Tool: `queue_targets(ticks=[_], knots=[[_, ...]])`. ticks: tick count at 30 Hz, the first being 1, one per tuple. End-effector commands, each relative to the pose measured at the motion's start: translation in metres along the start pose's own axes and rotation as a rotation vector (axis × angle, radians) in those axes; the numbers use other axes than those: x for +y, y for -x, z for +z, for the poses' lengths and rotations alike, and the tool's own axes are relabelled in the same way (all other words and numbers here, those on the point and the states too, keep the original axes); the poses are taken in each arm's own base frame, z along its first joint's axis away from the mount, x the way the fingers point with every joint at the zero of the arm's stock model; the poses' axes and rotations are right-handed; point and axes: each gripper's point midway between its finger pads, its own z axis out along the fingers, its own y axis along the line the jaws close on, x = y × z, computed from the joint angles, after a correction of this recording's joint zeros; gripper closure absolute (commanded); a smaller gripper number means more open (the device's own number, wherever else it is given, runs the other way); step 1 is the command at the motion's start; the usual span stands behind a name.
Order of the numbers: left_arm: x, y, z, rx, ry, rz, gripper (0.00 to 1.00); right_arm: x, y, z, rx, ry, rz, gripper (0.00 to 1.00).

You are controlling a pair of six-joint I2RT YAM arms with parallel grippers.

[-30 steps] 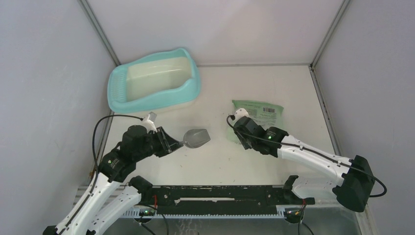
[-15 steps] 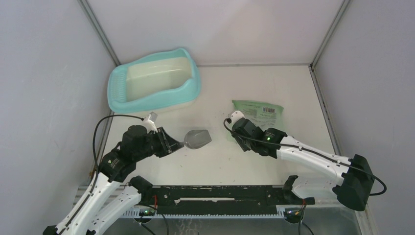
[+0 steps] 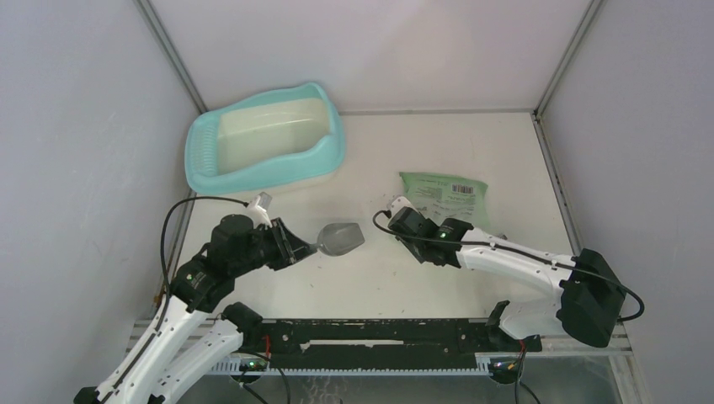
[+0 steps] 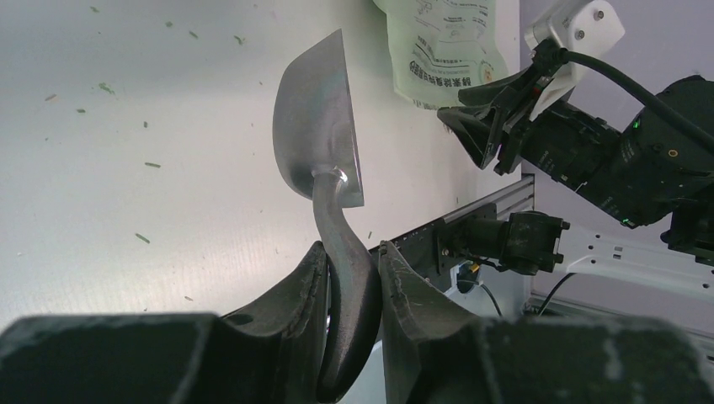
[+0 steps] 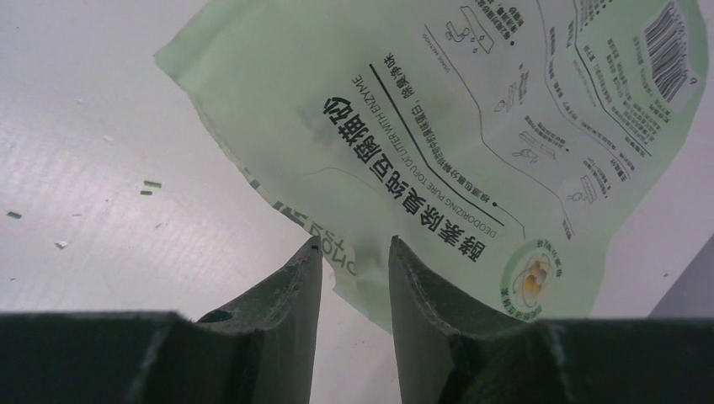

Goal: Fill the litter box with clean litter
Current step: Open the cat litter bag at the center of the board.

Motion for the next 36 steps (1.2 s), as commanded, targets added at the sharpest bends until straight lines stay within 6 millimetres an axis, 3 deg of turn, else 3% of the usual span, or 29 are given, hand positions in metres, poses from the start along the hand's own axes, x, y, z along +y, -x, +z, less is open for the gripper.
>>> queue_targets(ticks=[1, 11, 19, 24, 36], knots=[[-0.036, 0.023, -0.012, -0.075, -0.125, 0.056, 0.82, -0.012, 0.016, -0.004, -0.039, -0.058, -0.008, 0.59], [-0.038, 0.024, -0.011, -0.069, -0.124, 0.062, 0.82, -0.023, 0.020, -0.001, -0.046, -0.068, 0.029, 0.60], [-0.038, 0.024, -0.010, -0.063, -0.123, 0.065, 0.82, -0.025, 0.037, -0.020, -0.152, 0.013, 0.121, 0.59], [-0.038, 0.024, -0.009, -0.062, -0.126, 0.065, 0.82, -0.021, 0.040, -0.026, -0.177, 0.061, 0.133, 0.58], [-0.037, 0.022, -0.009, -0.060, -0.130, 0.061, 0.83, -0.006, 0.031, -0.018, -0.135, 0.069, 0.079, 0.59]])
